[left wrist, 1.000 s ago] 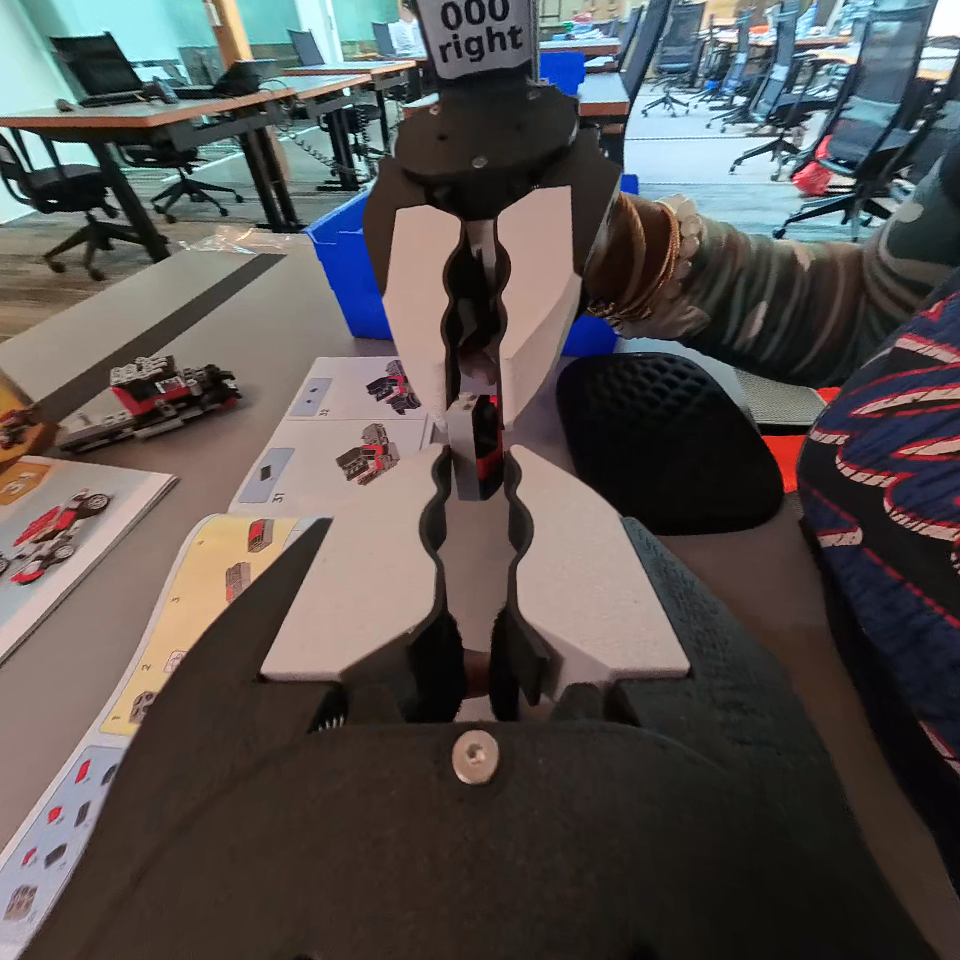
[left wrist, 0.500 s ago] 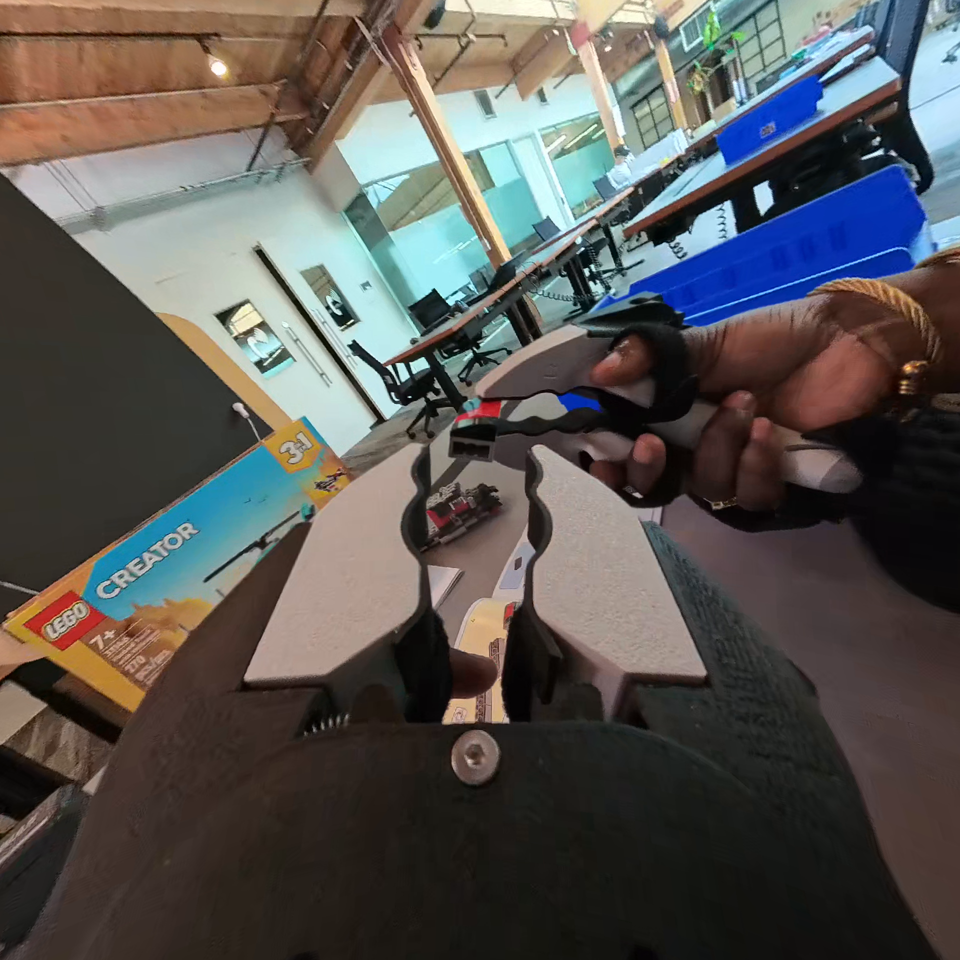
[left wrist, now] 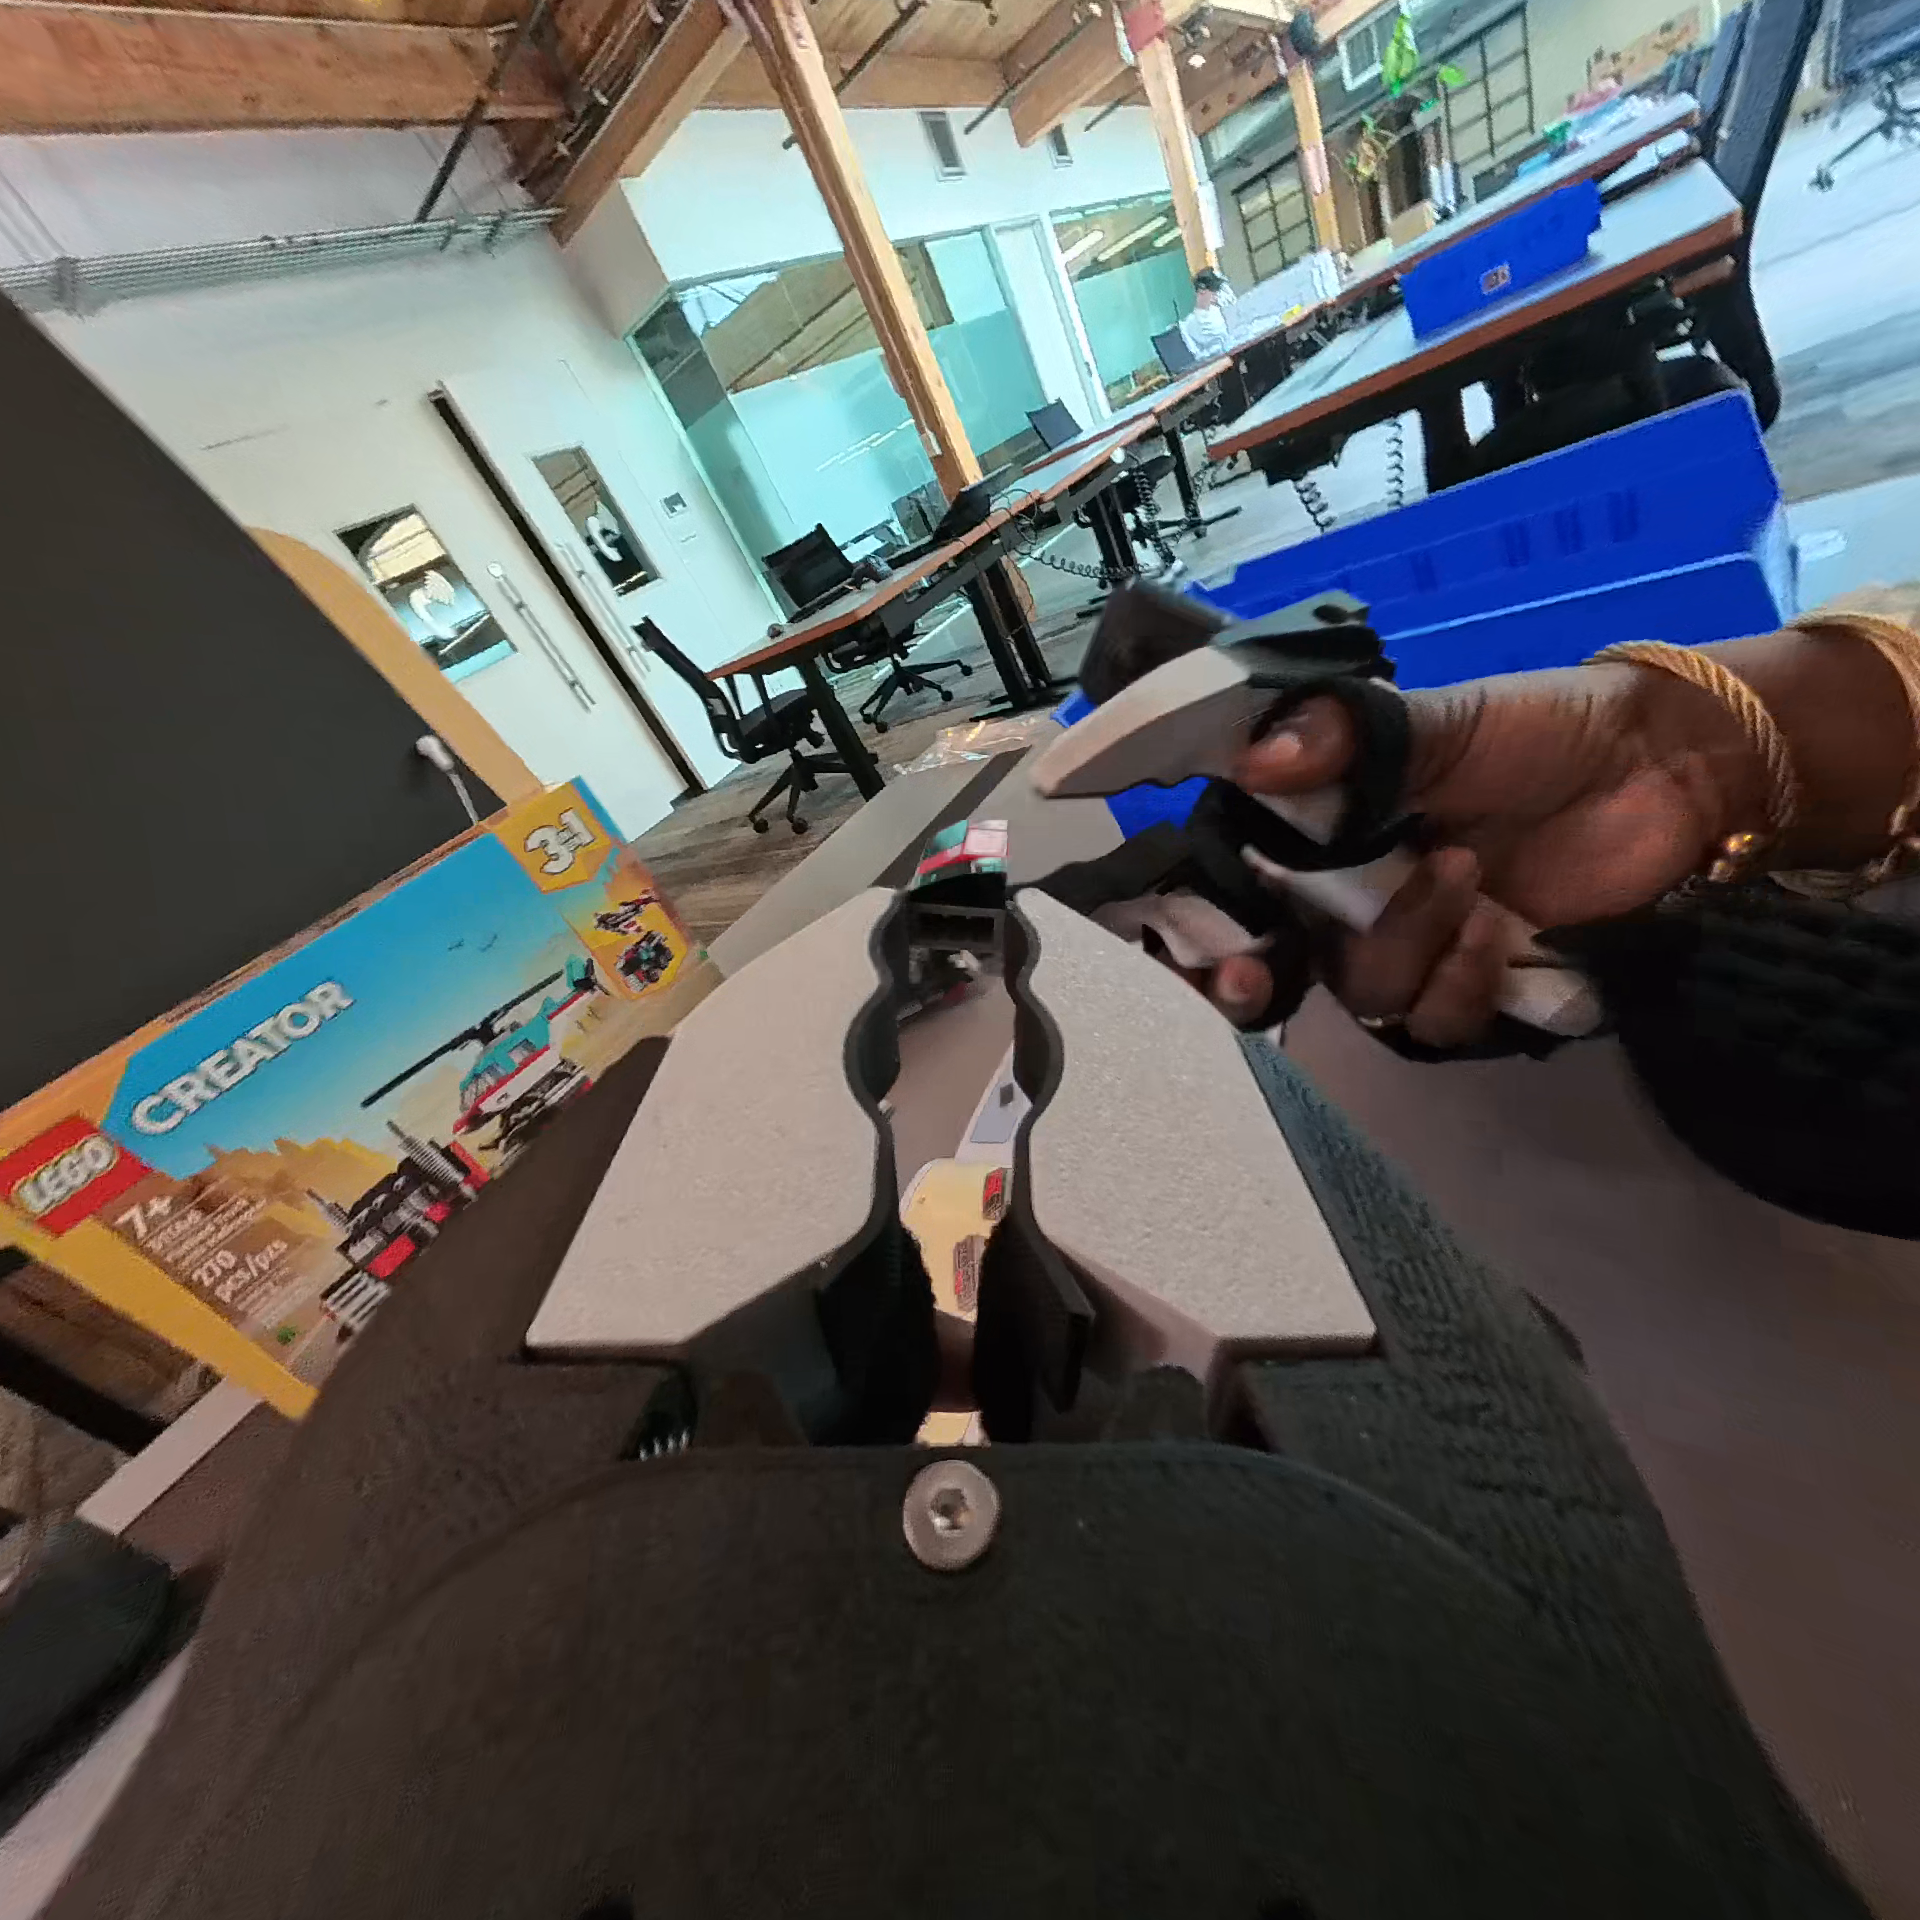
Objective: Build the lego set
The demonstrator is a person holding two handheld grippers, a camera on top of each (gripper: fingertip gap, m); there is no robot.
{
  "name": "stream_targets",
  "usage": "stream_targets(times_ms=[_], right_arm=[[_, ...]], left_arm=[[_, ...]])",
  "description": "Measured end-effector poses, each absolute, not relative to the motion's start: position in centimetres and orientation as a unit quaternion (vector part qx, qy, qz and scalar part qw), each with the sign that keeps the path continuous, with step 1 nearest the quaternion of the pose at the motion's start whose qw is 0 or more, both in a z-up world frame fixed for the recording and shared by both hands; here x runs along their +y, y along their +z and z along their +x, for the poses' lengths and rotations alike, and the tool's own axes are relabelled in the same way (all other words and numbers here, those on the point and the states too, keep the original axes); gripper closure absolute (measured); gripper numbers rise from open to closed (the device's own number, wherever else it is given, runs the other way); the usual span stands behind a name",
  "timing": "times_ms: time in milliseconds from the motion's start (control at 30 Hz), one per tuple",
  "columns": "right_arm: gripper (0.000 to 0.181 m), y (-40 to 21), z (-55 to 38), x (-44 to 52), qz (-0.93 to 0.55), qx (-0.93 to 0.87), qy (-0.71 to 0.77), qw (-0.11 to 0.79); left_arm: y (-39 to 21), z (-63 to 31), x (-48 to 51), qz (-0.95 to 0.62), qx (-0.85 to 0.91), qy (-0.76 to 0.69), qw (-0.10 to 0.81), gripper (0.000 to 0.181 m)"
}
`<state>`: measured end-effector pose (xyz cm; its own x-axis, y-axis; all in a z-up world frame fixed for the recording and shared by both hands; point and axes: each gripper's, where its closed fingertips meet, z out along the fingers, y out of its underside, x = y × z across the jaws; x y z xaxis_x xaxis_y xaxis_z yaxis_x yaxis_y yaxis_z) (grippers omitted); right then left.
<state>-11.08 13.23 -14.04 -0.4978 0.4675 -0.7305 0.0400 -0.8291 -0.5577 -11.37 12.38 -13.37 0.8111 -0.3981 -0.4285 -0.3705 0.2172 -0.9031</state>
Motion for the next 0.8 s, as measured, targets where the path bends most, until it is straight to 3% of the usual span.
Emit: stream_targets(times_ms=[33, 233, 300, 500, 667, 800], right_arm=[[0.133, -14.3, -11.0, 13.8, -0.497, -0.297, 0.799, 0.164], [0.112, -16.6, -9.3, 25.0, -0.628, -0.406, 0.526, 0.405], [0.098, -18.6, -8.7, 30.3, -0.676, -0.429, 0.396, 0.45], [0.089, -25.8, -10.3, 37.7, -0.752, -0.541, 0.198, 0.32], [0.095, -28.4, -12.5, 37.2, -0.76, -0.579, 0.228, 0.188], [0.112, -29.0, -12.2, 38.5, -0.752, -0.593, 0.208, 0.2]], left_arm=[[-13.2, -11.9, 12.3, -0.626, 0.293, -0.01, 0.722, 0.164], [-12.3, -14.2, 11.0, -0.586, 0.178, -0.108, 0.783, 0.164], [-12.6, -14.6, 10.8, -0.569, 0.151, -0.13, 0.798, 0.164], [-13.5, -13.9, 10.7, -0.568, 0.153, -0.16, 0.792, 0.164], [-14.9, -13.5, 11.0, -0.586, 0.171, -0.148, 0.778, 0.164], [-15.0, -13.7, 11.0, -0.586, 0.168, -0.145, 0.779, 0.164]])
